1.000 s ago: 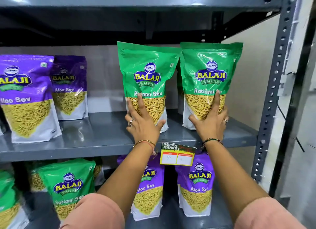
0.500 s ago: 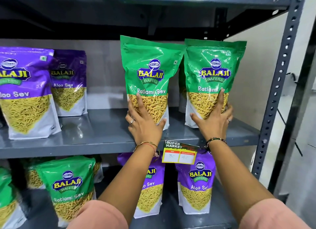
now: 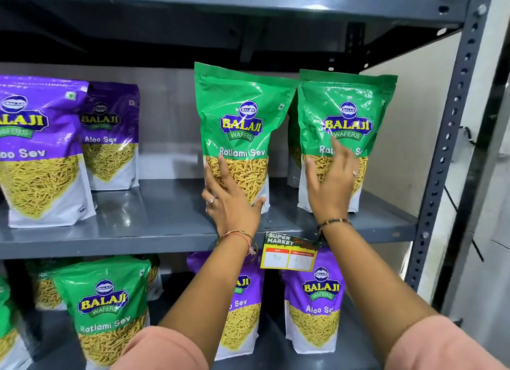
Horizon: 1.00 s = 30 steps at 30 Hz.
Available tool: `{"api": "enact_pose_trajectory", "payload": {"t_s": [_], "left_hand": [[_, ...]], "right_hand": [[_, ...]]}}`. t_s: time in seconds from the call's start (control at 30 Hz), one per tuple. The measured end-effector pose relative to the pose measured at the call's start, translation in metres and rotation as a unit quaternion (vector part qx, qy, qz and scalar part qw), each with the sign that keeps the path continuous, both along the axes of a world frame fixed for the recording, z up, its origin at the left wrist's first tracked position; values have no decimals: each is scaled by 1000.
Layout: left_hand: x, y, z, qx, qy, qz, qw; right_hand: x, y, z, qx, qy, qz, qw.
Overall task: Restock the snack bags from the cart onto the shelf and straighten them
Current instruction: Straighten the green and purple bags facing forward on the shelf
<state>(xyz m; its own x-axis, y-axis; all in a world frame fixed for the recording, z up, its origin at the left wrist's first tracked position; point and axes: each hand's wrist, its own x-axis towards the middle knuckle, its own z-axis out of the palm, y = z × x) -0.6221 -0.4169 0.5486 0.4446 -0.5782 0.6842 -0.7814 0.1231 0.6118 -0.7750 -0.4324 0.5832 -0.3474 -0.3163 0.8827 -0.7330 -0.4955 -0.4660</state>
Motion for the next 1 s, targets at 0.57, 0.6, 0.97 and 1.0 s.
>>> {"api": "enact_pose_trajectory", "payload": {"t_s": [0.57,0.6,0.97,1.0], "left_hand": [[2,-2,1,-2,11,-13,1000],[2,-1,1,1,12,-16,1000],[4,3,0,-28,33,-41,998],[3,3,0,-24,29,-40,998]], "right_hand": [[54,-33,107,166,-29,102,980],[51,-31,103,164,-25,112,980],[-21,-3,-14,178,-82,-84,977],[-25,-4,-22,211,-79,-79,971]]}}
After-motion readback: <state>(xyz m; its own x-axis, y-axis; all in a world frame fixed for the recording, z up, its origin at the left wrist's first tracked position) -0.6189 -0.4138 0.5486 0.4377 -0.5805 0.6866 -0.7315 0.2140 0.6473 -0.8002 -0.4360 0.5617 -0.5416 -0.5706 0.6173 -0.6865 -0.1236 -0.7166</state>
